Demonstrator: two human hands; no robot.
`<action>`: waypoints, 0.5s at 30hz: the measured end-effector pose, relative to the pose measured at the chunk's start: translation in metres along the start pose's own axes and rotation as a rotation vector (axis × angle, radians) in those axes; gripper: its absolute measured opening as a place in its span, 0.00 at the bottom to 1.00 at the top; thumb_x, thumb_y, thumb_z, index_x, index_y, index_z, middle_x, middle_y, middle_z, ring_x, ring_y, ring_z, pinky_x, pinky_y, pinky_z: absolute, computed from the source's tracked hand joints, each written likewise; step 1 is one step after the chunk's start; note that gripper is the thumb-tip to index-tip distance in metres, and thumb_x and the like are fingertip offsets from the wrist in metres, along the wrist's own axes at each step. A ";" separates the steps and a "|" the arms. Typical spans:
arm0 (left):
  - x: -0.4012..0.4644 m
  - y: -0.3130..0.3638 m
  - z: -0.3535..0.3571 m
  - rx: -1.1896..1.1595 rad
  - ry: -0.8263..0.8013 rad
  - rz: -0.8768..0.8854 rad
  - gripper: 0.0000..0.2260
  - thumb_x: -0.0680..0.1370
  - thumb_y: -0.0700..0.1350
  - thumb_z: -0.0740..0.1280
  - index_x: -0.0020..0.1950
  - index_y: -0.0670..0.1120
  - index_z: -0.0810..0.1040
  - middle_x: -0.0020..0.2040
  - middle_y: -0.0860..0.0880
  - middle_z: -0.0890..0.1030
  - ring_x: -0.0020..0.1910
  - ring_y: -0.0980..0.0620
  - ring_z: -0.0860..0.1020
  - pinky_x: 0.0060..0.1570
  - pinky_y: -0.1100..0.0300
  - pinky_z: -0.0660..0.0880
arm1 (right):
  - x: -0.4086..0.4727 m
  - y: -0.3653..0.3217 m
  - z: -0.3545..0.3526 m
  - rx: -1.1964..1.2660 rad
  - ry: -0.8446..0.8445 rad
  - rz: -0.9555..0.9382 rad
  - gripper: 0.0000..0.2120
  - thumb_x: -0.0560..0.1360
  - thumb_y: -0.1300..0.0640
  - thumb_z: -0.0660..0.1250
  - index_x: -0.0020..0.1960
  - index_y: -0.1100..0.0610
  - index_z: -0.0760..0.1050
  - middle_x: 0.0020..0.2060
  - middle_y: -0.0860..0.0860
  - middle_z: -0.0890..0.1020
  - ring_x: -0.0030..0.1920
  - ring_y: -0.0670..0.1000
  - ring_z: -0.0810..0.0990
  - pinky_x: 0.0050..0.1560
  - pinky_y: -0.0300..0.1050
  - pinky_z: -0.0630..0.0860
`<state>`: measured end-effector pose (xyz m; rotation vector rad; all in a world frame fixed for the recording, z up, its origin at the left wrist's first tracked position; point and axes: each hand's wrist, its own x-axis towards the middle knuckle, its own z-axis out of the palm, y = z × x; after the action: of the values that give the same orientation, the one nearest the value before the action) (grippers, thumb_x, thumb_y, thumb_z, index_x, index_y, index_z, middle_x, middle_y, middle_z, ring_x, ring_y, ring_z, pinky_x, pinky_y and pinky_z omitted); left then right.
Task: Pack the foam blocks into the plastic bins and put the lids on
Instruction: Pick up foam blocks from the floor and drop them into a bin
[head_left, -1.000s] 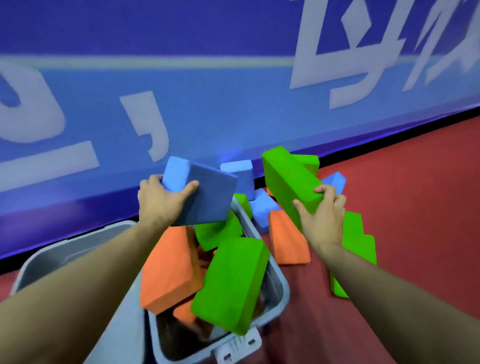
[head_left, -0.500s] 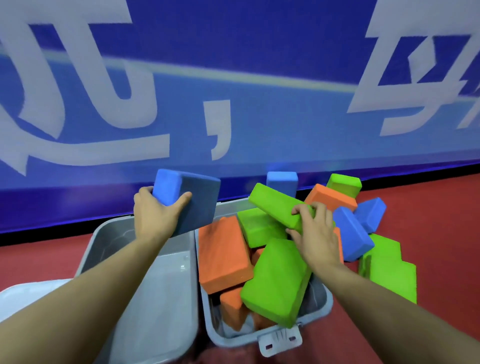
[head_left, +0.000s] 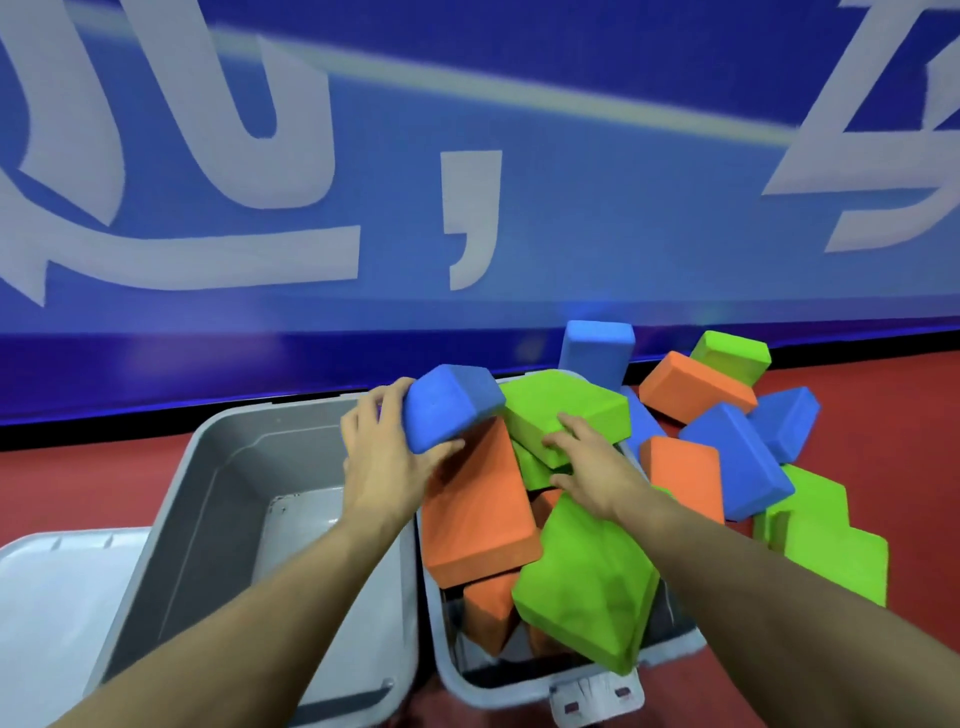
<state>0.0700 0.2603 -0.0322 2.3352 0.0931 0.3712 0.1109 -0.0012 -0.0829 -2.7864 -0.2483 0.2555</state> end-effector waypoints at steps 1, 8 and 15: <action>-0.006 0.001 0.003 0.027 -0.012 0.015 0.37 0.67 0.59 0.79 0.72 0.57 0.65 0.68 0.53 0.66 0.69 0.46 0.62 0.60 0.43 0.72 | -0.004 0.002 0.003 0.044 0.024 0.003 0.26 0.78 0.57 0.70 0.74 0.49 0.68 0.81 0.49 0.53 0.80 0.52 0.55 0.78 0.47 0.57; -0.053 0.009 0.029 0.317 -0.223 0.186 0.36 0.69 0.64 0.73 0.74 0.60 0.64 0.71 0.53 0.62 0.72 0.48 0.59 0.60 0.45 0.73 | -0.054 -0.010 0.016 0.548 0.378 0.230 0.15 0.81 0.60 0.65 0.68 0.56 0.74 0.70 0.55 0.72 0.71 0.54 0.71 0.71 0.43 0.64; -0.088 0.013 0.053 0.245 -0.395 0.235 0.30 0.77 0.58 0.69 0.78 0.53 0.65 0.74 0.49 0.63 0.73 0.47 0.58 0.75 0.52 0.60 | -0.094 -0.007 0.021 0.715 0.319 0.293 0.16 0.83 0.57 0.61 0.70 0.52 0.72 0.69 0.51 0.73 0.69 0.53 0.72 0.68 0.57 0.71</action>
<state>0.0012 0.1991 -0.0796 2.6241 -0.3473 0.0042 0.0142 -0.0070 -0.0858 -2.0944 0.2817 -0.0377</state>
